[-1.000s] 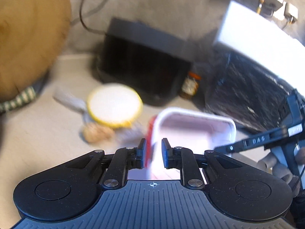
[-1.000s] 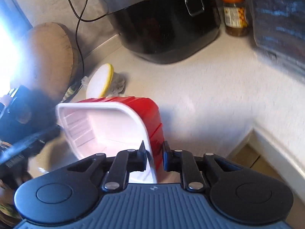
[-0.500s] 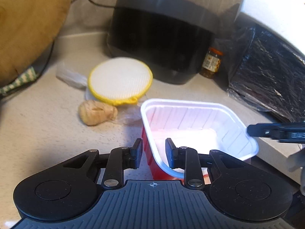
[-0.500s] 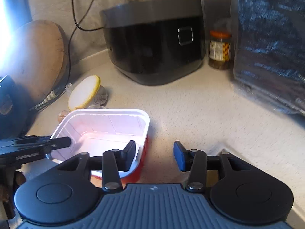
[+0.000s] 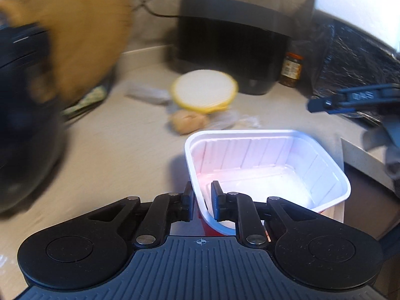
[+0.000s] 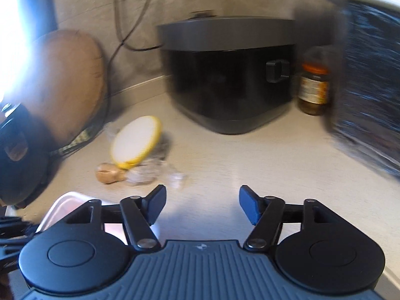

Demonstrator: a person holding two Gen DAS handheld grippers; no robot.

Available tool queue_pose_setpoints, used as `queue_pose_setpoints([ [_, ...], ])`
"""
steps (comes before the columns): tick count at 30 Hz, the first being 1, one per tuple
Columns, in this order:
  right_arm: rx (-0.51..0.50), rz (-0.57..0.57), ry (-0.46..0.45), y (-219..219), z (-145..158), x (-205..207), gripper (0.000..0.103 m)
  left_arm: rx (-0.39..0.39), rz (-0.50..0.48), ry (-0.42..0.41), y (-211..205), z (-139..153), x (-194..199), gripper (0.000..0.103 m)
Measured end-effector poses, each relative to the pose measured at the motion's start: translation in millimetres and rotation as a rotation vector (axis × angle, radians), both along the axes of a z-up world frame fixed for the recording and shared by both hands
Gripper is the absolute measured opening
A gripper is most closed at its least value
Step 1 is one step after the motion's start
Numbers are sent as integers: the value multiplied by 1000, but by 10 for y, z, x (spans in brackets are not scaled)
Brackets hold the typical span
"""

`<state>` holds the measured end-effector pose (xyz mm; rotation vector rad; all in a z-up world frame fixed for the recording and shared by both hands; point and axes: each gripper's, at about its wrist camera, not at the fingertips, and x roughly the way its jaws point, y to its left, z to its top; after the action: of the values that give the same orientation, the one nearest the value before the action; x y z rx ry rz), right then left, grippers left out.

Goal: Collect trash
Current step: 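Hold the tray with the left tool while the right tool grasps the yellow-rimmed sponge, then carry the tray and sponge over the bin with both tools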

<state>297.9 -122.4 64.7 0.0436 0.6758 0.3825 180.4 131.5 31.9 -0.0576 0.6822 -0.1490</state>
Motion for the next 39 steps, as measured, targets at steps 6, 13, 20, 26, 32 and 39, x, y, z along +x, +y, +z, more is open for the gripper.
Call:
queue_pose_setpoints([
  [6, 70, 37, 37, 635, -62, 543, 74, -61, 97, 4, 545, 56, -464, 15],
  [13, 243, 9, 238, 716, -394, 1190, 35, -108, 145, 4, 847, 82, -710, 14],
  [20, 246, -16, 136, 94, 9, 718, 15, -126, 86, 16, 751, 47, -611, 14],
  [26, 187, 2, 5, -295, 332, 26, 14, -166, 47, 29, 616, -35, -540, 12],
  [32, 216, 7, -36, -625, 398, -558, 14, -130, 29, -21, 440, 27, -539, 10],
  [39, 212, 33, -116, -986, 419, -1284, 14, -74, 40, -128, 167, 324, -708, 11],
])
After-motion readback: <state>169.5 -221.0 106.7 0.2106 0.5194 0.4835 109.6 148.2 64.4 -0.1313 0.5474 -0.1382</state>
